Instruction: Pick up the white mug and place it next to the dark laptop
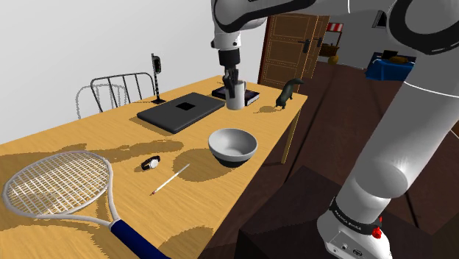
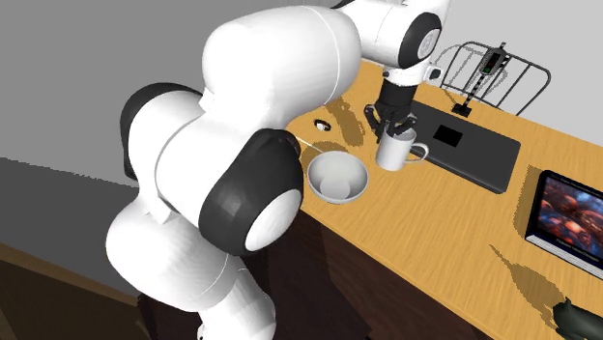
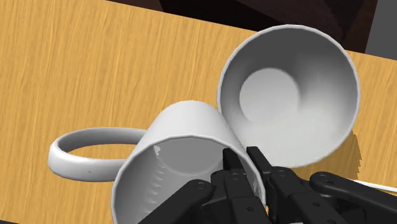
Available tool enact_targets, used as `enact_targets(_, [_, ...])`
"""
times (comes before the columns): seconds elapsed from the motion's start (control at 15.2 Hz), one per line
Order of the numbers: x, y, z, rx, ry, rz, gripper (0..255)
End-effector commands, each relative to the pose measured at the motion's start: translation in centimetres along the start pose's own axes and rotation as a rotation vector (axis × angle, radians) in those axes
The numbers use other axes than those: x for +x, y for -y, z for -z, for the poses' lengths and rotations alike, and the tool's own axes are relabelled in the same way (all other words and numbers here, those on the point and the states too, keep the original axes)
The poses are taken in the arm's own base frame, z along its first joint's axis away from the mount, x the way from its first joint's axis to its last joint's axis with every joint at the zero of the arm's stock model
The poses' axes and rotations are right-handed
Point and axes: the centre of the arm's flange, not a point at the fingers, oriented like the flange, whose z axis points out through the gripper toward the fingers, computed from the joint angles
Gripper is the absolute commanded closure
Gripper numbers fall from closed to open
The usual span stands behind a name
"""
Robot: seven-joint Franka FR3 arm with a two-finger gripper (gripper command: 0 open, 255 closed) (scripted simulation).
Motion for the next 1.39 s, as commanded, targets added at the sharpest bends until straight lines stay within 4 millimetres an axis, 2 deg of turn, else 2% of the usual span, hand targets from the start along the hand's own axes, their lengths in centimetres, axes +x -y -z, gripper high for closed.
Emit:
enact_targets(0.0, [-0.1, -2.6, -0.2, -0.001, 0.0, 0.002, 255])
enact_targets(0.73, [0.1, -17.1, -0.5, -0.001, 0.0, 0.002, 255])
enact_targets(1.32, [0.9, -16.9, -5.2, -0.001, 0.0, 0.002, 255])
